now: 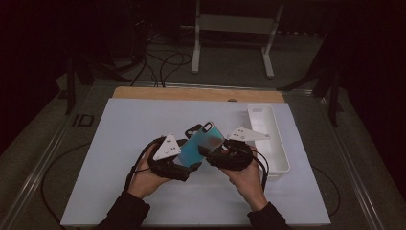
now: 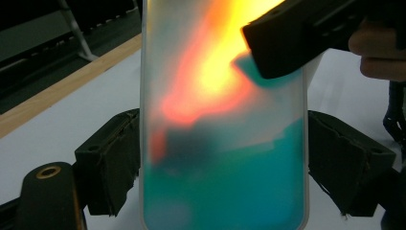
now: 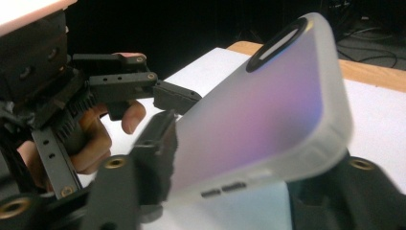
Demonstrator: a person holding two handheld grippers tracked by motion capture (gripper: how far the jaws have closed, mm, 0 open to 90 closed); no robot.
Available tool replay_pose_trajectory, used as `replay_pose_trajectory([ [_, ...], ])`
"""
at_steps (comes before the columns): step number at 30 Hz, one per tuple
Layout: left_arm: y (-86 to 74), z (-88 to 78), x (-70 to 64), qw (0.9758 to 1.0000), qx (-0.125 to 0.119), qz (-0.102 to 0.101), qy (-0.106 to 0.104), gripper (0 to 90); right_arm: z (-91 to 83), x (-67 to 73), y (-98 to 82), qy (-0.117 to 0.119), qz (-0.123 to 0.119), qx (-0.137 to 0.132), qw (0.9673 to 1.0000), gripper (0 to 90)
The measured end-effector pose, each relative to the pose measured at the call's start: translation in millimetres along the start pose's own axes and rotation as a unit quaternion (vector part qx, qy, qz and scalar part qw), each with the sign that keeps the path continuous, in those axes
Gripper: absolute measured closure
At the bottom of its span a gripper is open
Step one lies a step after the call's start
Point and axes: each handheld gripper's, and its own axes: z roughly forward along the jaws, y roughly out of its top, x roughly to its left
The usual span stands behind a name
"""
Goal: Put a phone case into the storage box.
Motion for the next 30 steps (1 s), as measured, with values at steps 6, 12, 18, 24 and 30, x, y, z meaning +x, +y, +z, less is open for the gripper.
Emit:
replay_pose_trajectory([
  [6, 1.2, 2.7, -2.9, 1.0000, 0.001, 0.005, 0.000, 16.7, 2.4, -0.7, 1.1, 0.004, 0.027, 0.006, 0.9996, 56.9],
  [12, 0.1, 6.0, -4.7, 0.9999, 0.009, 0.009, 0.001, 16.6, 4.4, 0.2, 1.9, 0.017, 0.050, 0.013, 0.9985, 75.2],
  [18, -1.0, 9.7, -8.3, 0.9995, 0.021, 0.019, 0.011, 16.2, 3.0, 3.7, 3.4, 0.015, 0.059, 0.012, 0.9981, 87.3],
  [24, -2.9, 6.6, -1.3, 0.9999, 0.012, -0.007, -0.011, 15.0, -2.5, 1.7, 5.1, 0.009, 0.049, 0.010, 0.9987, 87.6],
  [30, -3.3, 3.6, 6.3, 0.9988, 0.010, -0.028, -0.039, 14.4, -6.4, -1.1, 5.5, 0.015, 0.044, 0.010, 0.9988, 87.5],
])
